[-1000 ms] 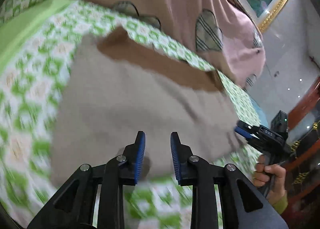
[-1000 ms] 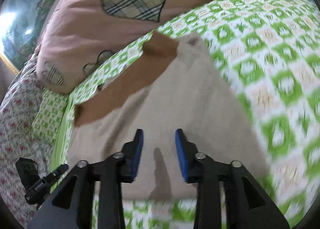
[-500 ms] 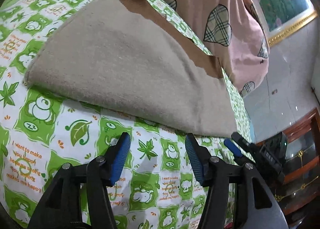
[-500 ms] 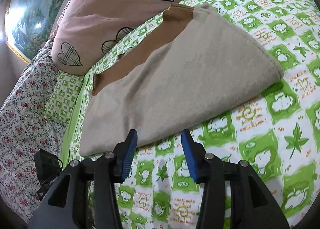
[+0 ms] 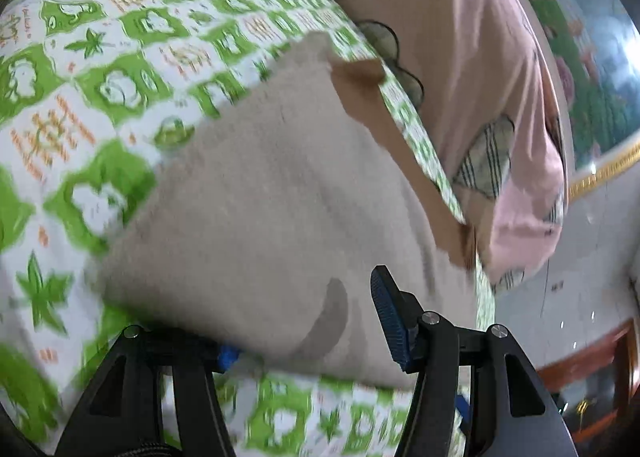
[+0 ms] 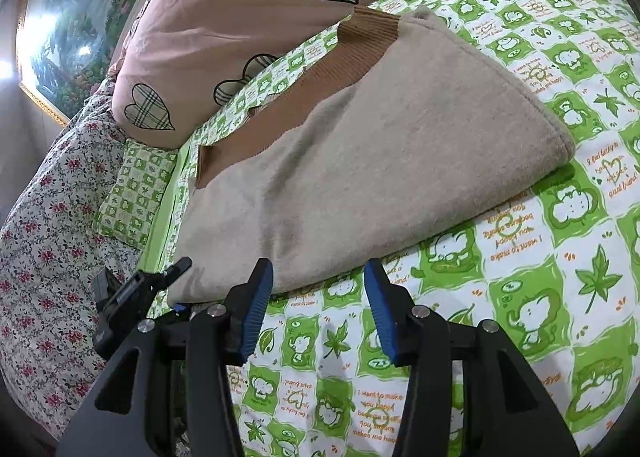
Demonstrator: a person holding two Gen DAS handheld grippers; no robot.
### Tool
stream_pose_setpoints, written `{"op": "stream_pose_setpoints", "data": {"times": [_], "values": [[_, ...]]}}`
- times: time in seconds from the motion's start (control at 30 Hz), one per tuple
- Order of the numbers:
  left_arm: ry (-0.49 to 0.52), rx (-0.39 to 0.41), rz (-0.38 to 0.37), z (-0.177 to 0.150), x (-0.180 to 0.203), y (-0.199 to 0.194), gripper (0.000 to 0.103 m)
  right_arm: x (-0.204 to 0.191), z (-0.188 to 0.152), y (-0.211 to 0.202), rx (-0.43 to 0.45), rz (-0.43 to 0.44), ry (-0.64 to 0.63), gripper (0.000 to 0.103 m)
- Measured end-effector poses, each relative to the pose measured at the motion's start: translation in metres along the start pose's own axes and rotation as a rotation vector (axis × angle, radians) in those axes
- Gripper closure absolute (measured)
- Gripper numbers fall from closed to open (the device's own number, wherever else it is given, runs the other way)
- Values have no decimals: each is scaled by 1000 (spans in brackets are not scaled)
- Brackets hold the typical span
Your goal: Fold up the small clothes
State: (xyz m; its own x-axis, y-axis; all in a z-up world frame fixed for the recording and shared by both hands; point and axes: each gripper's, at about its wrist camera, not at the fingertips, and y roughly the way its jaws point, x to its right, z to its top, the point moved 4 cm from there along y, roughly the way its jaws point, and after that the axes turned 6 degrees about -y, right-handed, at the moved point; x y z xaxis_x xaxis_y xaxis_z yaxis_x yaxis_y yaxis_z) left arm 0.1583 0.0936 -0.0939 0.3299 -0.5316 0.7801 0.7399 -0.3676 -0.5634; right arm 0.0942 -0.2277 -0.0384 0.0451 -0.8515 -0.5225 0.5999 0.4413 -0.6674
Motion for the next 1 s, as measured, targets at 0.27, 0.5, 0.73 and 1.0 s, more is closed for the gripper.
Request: {"op": "stream_pose_setpoints", "data": {"times": [0.27,0.5,0.73,1.0], "values": [[66,93,120,21,12,7,78,10,8,1,4,-16,7,54],[305,167,125,6,80,0,93,22,41,-3,16,-15,-13,54],[551,65,-26,-61,168,30,94,46,80,-16,32,22,31,53],[569,-85,-23,-102,159,83,95,47,111,21,-64,217,117,36]]}}
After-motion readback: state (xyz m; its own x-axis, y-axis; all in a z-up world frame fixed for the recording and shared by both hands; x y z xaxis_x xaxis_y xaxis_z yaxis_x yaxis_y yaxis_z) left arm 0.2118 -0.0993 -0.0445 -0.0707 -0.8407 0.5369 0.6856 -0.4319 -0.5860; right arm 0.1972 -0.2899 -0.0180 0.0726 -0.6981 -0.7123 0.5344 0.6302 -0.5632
